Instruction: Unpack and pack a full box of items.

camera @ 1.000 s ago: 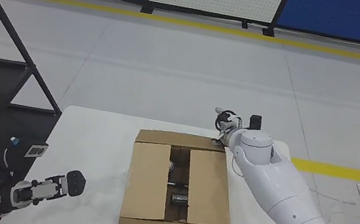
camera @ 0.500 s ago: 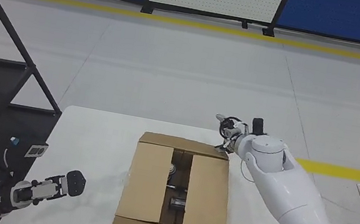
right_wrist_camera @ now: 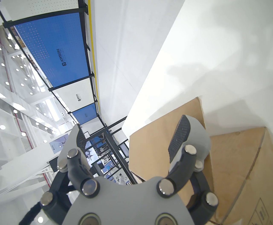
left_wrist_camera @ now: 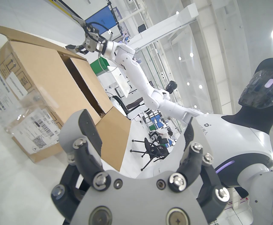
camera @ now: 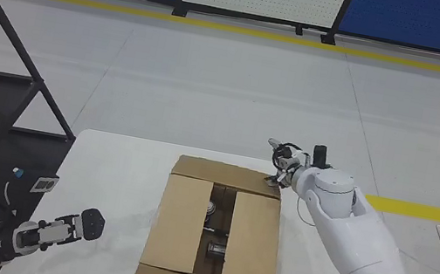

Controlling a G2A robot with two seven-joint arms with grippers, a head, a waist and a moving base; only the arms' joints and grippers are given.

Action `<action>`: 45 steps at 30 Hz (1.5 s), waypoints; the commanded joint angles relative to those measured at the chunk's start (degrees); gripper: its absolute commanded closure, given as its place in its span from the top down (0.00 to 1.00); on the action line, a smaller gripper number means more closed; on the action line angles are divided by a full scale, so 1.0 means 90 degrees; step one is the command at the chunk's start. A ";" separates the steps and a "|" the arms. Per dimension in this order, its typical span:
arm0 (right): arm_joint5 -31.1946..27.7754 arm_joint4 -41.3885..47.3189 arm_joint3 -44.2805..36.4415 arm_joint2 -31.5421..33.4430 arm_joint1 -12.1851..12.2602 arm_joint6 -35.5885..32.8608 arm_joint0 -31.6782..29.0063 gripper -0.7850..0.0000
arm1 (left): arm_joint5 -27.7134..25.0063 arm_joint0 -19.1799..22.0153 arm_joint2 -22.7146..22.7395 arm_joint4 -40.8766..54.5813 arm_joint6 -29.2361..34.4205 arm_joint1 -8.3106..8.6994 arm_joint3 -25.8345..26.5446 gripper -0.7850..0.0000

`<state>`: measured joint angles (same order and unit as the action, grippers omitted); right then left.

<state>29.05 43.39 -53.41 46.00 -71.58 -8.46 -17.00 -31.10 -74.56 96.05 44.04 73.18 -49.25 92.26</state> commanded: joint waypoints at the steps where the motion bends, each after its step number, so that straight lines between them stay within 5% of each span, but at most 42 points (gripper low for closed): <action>1: -0.0314 0.0142 -0.0092 0.0194 0.0013 -0.0006 -0.0085 1.00 | 0.0000 0.0000 0.0000 0.0000 0.0000 0.0000 0.0000 1.00; 10: -0.1524 0.0031 -0.1142 0.1041 0.0298 -0.1488 -0.0912 1.00 | 0.0000 0.0000 0.0000 0.0000 0.0000 0.0000 0.0000 1.00; 19: -0.1717 -0.0728 -0.2123 0.1681 0.0673 -0.3742 -0.1731 1.00 | 0.0000 0.0000 0.0000 0.0000 0.0000 0.0000 0.0000 1.00; 33: -0.1398 -0.1242 -0.2593 0.1752 0.0764 -0.3737 -0.2020 1.00 | -0.0168 -0.0386 0.0711 -0.0166 -0.0169 0.0035 -0.0164 1.00; 45: -0.1795 -0.2737 -0.3210 0.0691 0.0648 -0.4391 -0.1991 1.00 | -0.0416 -0.0642 0.0975 -0.0676 -0.0531 0.0038 -0.0300 1.00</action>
<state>12.31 19.43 -82.51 52.67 -65.62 -48.67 -35.28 -34.84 -80.36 104.83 37.98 68.38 -48.91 89.57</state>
